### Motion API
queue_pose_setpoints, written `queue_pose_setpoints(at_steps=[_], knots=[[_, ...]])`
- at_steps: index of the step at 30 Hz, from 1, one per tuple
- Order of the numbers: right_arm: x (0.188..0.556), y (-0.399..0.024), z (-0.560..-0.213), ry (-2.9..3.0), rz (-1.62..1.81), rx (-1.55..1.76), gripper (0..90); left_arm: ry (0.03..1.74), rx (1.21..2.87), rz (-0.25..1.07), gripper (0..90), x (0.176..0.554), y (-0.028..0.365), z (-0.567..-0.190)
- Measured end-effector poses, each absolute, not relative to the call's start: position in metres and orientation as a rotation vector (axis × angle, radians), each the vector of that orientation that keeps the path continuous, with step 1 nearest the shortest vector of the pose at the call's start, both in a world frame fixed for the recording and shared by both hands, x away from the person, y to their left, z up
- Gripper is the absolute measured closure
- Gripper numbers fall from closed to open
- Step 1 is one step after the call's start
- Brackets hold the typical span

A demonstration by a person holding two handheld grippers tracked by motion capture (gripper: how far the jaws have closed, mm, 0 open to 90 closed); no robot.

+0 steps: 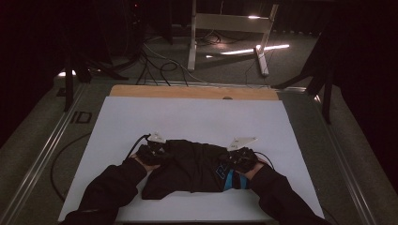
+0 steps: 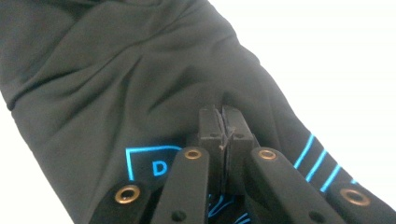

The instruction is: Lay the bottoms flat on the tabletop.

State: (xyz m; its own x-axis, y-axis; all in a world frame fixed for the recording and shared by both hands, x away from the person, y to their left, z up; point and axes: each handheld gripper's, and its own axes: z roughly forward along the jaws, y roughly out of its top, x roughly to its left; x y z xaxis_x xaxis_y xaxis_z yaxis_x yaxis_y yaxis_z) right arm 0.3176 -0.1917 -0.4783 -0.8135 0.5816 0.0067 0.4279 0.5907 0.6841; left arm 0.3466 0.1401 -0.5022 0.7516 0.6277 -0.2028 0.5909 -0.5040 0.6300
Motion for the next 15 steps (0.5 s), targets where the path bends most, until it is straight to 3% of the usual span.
queue_pose_setpoints(at_steps=[10, 15], knots=[[0.337, -0.195, -0.444, 2.485, 1.084, 0.823, 89.6, 0.881, 2.122, 0.139, 85.2, 0.360, 0.152, -0.456], [0.327, -0.204, -0.417, 2.405, 1.173, 0.803, 89.5, 0.826, 2.077, 0.139, 85.1, 0.340, 0.161, -0.432]])
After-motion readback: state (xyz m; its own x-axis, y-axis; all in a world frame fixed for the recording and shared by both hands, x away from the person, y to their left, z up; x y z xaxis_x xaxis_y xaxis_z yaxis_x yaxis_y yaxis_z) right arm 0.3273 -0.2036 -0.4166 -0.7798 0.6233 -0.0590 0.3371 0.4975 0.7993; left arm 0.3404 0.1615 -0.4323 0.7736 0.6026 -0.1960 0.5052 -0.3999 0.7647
